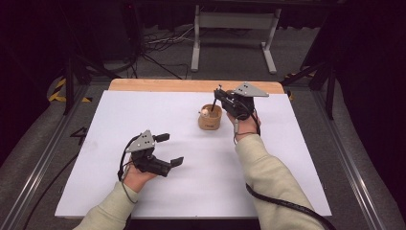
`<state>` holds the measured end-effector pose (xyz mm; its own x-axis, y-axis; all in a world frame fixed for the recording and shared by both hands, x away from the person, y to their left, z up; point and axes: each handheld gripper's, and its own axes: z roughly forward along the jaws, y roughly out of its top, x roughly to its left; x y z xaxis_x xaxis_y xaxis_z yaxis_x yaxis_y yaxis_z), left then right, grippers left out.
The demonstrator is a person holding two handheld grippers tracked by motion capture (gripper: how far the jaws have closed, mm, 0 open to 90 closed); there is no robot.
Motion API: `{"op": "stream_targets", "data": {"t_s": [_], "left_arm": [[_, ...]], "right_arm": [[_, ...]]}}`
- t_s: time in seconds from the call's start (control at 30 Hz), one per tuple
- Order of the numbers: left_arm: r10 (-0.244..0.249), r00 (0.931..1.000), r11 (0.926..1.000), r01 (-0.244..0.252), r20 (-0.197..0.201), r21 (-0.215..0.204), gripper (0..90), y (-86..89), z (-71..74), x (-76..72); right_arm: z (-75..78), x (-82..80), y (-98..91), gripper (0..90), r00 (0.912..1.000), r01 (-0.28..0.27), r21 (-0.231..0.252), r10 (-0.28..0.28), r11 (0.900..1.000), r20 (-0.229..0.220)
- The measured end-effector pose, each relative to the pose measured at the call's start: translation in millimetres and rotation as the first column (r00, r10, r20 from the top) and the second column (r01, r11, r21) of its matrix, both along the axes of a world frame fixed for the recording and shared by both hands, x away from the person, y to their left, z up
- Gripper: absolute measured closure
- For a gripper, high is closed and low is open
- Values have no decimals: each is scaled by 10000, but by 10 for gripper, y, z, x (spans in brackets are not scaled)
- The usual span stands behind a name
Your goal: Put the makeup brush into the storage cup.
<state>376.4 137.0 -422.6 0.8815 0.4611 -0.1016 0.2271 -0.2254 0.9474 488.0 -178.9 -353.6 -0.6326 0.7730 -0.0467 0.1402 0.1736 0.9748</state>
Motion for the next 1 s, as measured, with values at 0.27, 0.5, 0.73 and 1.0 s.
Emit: {"op": "stream_targets", "data": {"t_s": [0.27,0.5,0.73,1.0], "left_arm": [[-40,10000,10000,40,-1,-17,4,7,2,-2],[-39,10000,10000,39,-66,-53,4,3,-4,-2],[-66,10000,9999,65,-34,-91,4,-2,6,7],[-64,10000,10000,64,5,-58,5,6,11,8]], "right_arm": [[-97,72,-12,833,9994,87,-39,-88,10000,-343],[-160,103,-16,833,9982,61,132,-52,9999,-603],[-226,116,5,832,9961,48,61,-43,10000,-881],[-237,112,-12,642,9953,-115,74,122,9999,-956]]}}
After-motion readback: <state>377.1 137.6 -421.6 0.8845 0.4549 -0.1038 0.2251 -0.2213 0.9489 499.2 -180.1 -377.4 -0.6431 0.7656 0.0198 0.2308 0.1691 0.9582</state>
